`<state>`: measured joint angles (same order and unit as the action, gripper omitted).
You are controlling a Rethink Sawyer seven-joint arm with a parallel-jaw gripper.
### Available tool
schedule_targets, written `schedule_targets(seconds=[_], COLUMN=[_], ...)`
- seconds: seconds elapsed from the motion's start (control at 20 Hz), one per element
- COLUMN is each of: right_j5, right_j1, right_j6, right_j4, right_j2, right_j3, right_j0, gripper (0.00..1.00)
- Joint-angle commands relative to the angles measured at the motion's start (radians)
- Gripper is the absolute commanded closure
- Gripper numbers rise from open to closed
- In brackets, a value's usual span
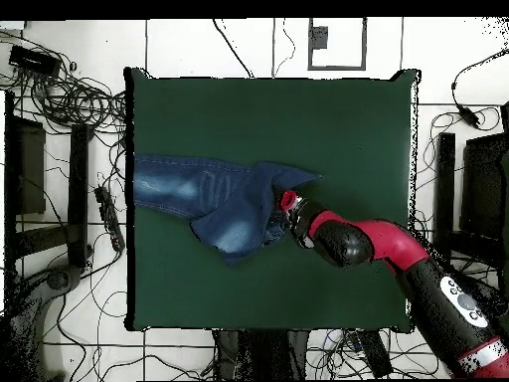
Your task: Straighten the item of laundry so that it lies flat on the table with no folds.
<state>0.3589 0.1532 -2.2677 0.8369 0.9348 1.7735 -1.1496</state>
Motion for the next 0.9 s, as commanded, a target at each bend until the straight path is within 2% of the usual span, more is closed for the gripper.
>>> schedule_targets(seconds=[0.05,0.2,0.25,0.5,0.9], right_j5=[0.173,0.125,0.102,0.002,0.003], right_j1=[-0.04,-0.029,-0.026,0.104,0.226], right_j6=[0.381,0.374,0.369,0.214,0.146], right_j4=[-0.041,-0.006,0.009,0.056,0.059], right_j2=[0.117,0.116,0.116,0.07,0.029], right_j3=[0.012,0.019,0.021,0.066,0.072], right_j0=[0.026,0.016,0.014,0.052,0.092], gripper=[0.0,0.0,1.0,1.0,1.0])
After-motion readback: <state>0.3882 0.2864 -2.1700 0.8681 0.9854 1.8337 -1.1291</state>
